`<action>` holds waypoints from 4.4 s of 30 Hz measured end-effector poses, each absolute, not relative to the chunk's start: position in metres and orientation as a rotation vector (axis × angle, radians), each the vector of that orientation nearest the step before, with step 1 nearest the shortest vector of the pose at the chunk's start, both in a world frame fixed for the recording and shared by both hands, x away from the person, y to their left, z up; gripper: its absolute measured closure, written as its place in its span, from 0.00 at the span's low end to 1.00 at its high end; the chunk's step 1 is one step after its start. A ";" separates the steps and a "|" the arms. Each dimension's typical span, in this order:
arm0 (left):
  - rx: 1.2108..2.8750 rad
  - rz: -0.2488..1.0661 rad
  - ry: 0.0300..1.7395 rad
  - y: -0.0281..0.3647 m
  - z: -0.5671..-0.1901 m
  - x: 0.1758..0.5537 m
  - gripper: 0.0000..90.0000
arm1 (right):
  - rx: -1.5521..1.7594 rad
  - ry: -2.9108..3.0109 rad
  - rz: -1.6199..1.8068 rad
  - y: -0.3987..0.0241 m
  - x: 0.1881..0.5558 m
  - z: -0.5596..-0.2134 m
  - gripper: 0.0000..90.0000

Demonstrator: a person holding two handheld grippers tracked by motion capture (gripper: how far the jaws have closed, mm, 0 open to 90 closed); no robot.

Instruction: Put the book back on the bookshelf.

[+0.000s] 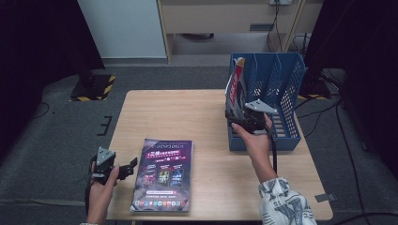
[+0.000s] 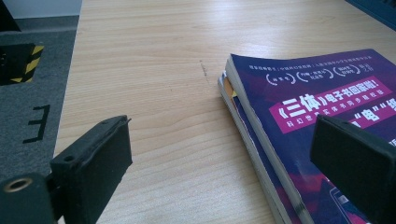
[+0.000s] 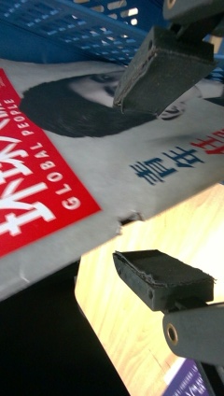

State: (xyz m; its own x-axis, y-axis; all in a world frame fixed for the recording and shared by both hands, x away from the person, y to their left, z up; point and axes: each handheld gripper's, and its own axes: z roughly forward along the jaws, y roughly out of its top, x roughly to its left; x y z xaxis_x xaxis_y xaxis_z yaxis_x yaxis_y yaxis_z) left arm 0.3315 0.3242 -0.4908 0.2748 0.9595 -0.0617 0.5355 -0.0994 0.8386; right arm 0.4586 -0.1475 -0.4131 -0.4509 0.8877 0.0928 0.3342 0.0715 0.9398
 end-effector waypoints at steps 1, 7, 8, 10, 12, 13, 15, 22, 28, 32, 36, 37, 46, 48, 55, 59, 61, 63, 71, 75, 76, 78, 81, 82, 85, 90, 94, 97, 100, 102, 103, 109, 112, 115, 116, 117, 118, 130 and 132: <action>1.753 0.675 1.367 0.324 -0.491 0.331 0.06 | 1.207 1.834 1.384 -0.148 0.456 -0.414 0.24; 1.768 0.675 1.364 0.323 -0.492 0.332 0.06 | 1.155 1.851 1.379 -0.157 0.438 -0.419 0.27; 1.768 0.676 1.365 0.323 -0.492 0.332 0.06 | 1.142 1.854 1.388 -0.158 0.434 -0.420 0.27; 1.764 0.680 1.365 0.323 -0.491 0.332 0.06 | 1.126 1.874 1.402 -0.160 0.425 -0.424 0.27; 1.766 0.680 1.366 0.323 -0.491 0.332 0.06 | 1.094 1.894 1.405 -0.162 0.416 -0.426 0.27; 1.768 0.680 1.366 0.323 -0.492 0.332 0.06 | 1.088 1.899 1.410 -0.162 0.413 -0.427 0.27; 1.773 0.679 1.364 0.322 -0.492 0.332 0.06 | 1.072 1.916 1.417 -0.164 0.404 -0.431 0.27; 1.794 0.685 1.360 0.320 -0.493 0.331 0.06 | 1.062 1.983 1.372 -0.163 0.371 -0.448 0.26; 1.769 0.687 1.363 0.318 -0.490 0.329 0.06 | 1.001 2.135 1.322 -0.143 0.341 -0.468 0.23; 1.786 0.682 1.353 0.316 -0.491 0.328 0.06 | 0.886 2.199 1.313 -0.123 0.334 -0.471 0.22; 1.786 0.680 1.346 0.315 -0.491 0.327 0.06 | 0.866 2.246 1.330 -0.099 0.340 -0.476 0.14; 1.788 0.679 1.348 0.315 -0.490 0.327 0.06 | 0.848 2.244 1.330 -0.091 0.342 -0.477 0.12; 1.817 0.684 1.341 0.310 -0.493 0.324 0.05 | 0.730 2.264 1.444 -0.045 0.374 -0.474 0.23; 1.822 0.687 1.340 0.310 -0.493 0.323 0.05 | 0.736 2.284 1.451 -0.038 0.378 -0.478 0.24; 1.831 0.675 1.309 0.303 -0.493 0.321 0.06 | 0.712 2.331 1.443 -0.039 0.369 -0.492 0.34; 1.849 0.654 1.270 0.296 -0.493 0.320 0.06 | 0.747 2.369 1.405 -0.045 0.370 -0.501 0.37; 1.861 0.635 1.264 0.293 -0.494 0.321 0.06 | 0.767 2.364 1.403 -0.048 0.372 -0.503 0.38; 1.851 0.603 1.264 0.292 -0.496 0.324 0.07 | 0.789 2.356 1.410 -0.050 0.374 -0.503 0.36; 1.881 0.568 1.251 0.286 -0.499 0.326 0.19 | 0.797 2.410 1.394 -0.050 0.371 -0.507 0.26; 1.902 0.561 1.246 0.283 -0.501 0.328 0.26 | 0.800 2.422 1.393 -0.048 0.369 -0.507 0.20; 1.897 0.560 1.243 0.283 -0.502 0.329 0.28 | 0.795 2.423 1.388 -0.048 0.369 -0.507 0.19; 1.900 0.563 1.238 0.282 -0.502 0.329 0.29 | 0.799 2.428 1.374 -0.047 0.369 -0.508 0.17; 1.905 0.555 1.229 0.281 -0.503 0.330 0.33 | 0.798 2.431 1.366 -0.047 0.370 -0.509 0.16; 1.909 0.551 1.228 0.281 -0.504 0.331 0.33 | 0.800 2.428 1.367 -0.047 0.370 -0.510 0.16; 1.919 0.546 1.228 0.280 -0.505 0.332 0.34 | 0.802 2.428 1.368 -0.047 0.369 -0.510 0.15; 1.932 0.503 1.251 0.279 -0.510 0.333 0.36 | 0.792 2.441 1.365 -0.046 0.368 -0.511 0.18; 1.933 0.502 1.248 0.279 -0.510 0.333 0.36 | 0.795 2.448 1.363 -0.046 0.368 -0.512 0.18; 1.941 0.504 1.245 0.279 -0.510 0.333 0.36 | 0.804 2.455 1.360 -0.047 0.369 -0.513 0.18; 1.947 0.505 1.241 0.278 -0.509 0.333 0.36 | 0.806 2.458 1.361 -0.047 0.368 -0.514 0.18; 1.932 0.500 1.239 0.278 -0.508 0.333 0.36 | 0.797 2.466 1.358 -0.047 0.368 -0.514 0.18; 1.931 0.498 1.238 0.278 -0.507 0.333 0.36 | 0.799 2.464 1.358 -0.047 0.368 -0.514 0.18; 1.899 0.521 1.254 0.280 -0.506 0.333 0.33 | 0.803 2.468 1.355 -0.047 0.368 -0.515 0.17; 1.877 0.519 1.249 0.281 -0.504 0.333 0.33 | 0.801 2.471 1.355 -0.047 0.368 -0.515 0.17; 1.896 0.512 1.238 0.279 -0.507 0.334 0.33 | 0.800 2.474 1.350 -0.046 0.368 -0.515 0.16; 1.904 0.506 1.235 0.278 -0.507 0.335 0.33 | 0.798 2.475 1.348 -0.046 0.368 -0.515 0.16; 1.903 0.496 1.231 0.277 -0.508 0.336 0.33 | 0.797 2.475 1.348 -0.046 0.368 -0.515 0.16; 1.913 0.492 1.232 0.276 -0.509 0.337 0.34 | 0.795 2.476 1.347 -0.046 0.368 -0.515 0.16; 1.942 0.512 1.229 0.274 -0.508 0.338 0.36 | 0.801 2.481 1.346 -0.046 0.368 -0.515 0.16; 1.943 0.516 1.224 0.273 -0.508 0.338 0.35 | 0.801 2.484 1.345 -0.046 0.368 -0.516 0.16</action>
State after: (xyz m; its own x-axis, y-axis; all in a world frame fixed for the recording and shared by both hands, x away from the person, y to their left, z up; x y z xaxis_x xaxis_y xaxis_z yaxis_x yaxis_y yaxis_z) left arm 0.3381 0.2731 -0.5080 0.4571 0.8874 -0.0602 0.5765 -0.2440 0.7798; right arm 0.3682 -0.0461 -0.5157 -0.8316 0.5503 0.0747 0.3631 0.4371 0.8228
